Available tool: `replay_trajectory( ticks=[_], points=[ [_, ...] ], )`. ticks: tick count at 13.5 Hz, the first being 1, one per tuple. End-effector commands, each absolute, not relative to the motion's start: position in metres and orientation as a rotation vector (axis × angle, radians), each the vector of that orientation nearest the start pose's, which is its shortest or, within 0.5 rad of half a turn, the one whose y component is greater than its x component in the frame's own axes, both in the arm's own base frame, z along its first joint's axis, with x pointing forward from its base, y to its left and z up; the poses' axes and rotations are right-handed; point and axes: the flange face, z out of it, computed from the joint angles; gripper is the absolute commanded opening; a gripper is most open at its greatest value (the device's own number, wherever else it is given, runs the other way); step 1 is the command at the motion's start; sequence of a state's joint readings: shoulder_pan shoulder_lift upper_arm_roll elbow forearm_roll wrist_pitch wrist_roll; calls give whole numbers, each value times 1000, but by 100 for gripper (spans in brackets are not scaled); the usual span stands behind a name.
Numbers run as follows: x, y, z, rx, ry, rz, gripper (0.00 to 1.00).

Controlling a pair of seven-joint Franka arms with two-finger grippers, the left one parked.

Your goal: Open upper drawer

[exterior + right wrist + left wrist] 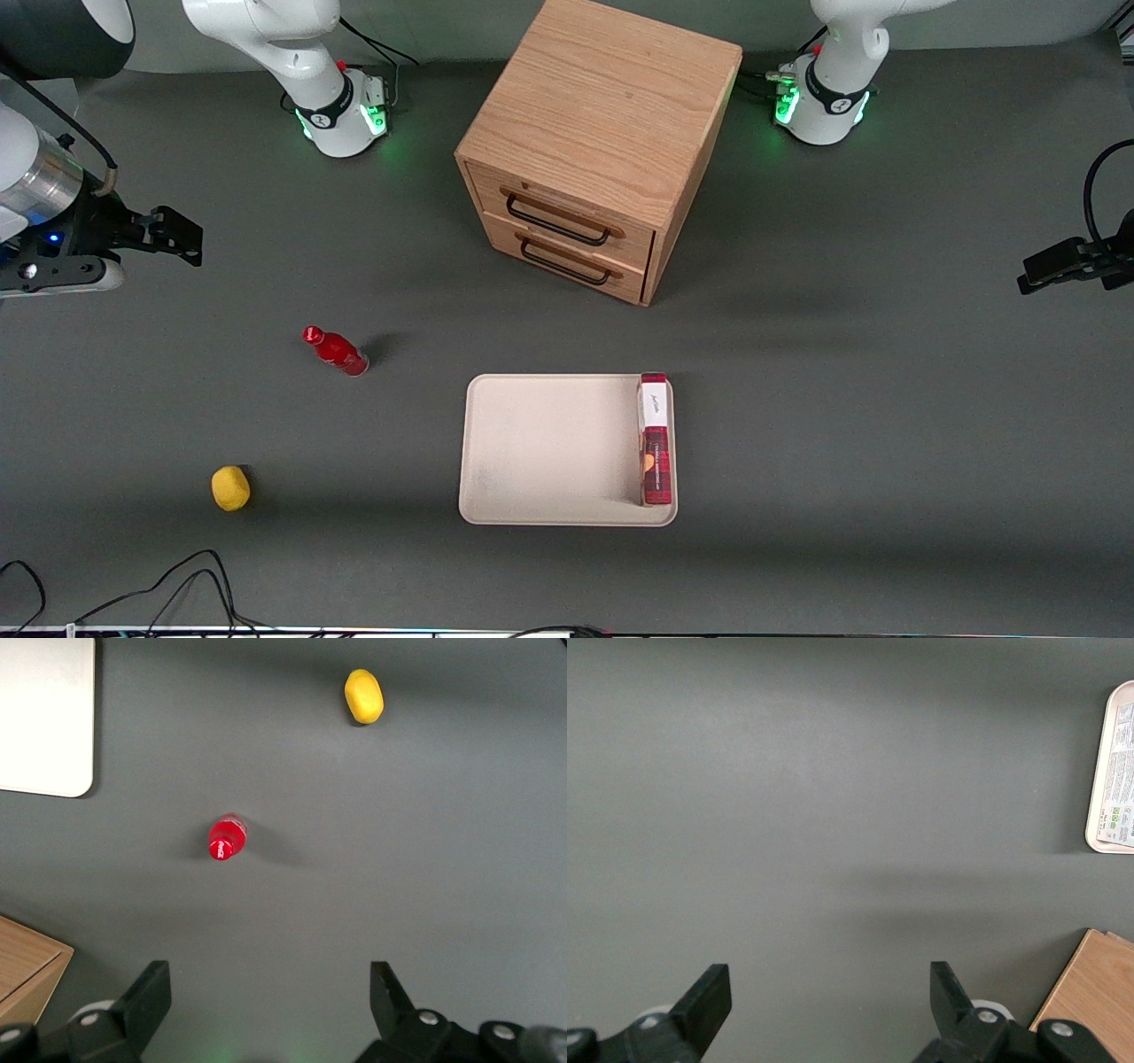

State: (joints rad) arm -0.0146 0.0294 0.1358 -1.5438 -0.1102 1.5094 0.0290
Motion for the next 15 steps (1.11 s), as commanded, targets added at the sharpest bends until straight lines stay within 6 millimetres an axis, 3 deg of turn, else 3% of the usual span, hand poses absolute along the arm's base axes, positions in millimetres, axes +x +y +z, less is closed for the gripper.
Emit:
replay_trajectory(
  ticks=[1,7,15],
  points=[
    [555,55,619,-3271,-107,90,100],
    [553,68,623,-3210,-22,79,100],
    [553,69,633,-3085,-40,68,100]
  ],
)
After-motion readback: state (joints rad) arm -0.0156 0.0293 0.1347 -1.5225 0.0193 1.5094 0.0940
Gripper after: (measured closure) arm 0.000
